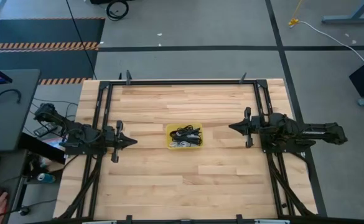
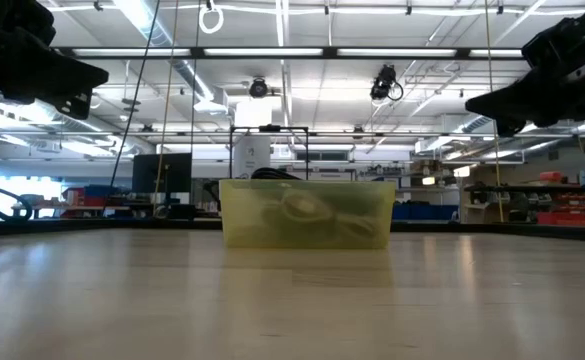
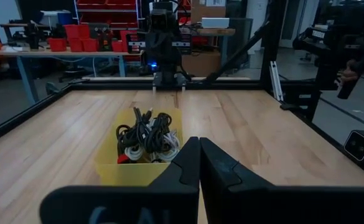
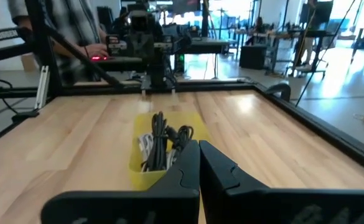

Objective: Pick and place USB-C Cables
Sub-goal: Return to Home Position

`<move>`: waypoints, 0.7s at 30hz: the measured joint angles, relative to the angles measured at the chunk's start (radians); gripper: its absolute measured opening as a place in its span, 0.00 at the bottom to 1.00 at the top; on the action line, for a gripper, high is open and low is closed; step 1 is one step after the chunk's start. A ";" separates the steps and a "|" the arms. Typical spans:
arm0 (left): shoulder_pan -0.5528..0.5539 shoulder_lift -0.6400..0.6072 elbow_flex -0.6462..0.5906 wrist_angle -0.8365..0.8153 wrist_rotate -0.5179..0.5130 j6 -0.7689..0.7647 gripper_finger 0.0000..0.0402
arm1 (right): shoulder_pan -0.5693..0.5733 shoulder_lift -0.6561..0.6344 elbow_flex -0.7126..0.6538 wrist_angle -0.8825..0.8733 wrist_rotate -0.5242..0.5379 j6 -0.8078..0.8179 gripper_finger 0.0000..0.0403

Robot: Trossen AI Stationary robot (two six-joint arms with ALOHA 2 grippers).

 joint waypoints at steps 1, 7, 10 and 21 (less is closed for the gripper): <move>0.000 0.000 0.000 0.000 -0.001 0.001 0.01 | 0.000 0.007 0.000 0.000 0.000 0.005 0.00; 0.000 0.000 -0.001 0.002 -0.001 0.008 0.01 | 0.000 0.042 0.000 0.000 0.003 0.032 0.00; 0.000 0.000 -0.003 0.015 -0.001 0.002 0.01 | 0.000 0.049 0.000 0.006 0.022 0.049 0.02; 0.000 0.000 -0.006 0.054 -0.001 0.002 0.01 | 0.000 0.048 0.000 0.006 0.025 0.049 0.07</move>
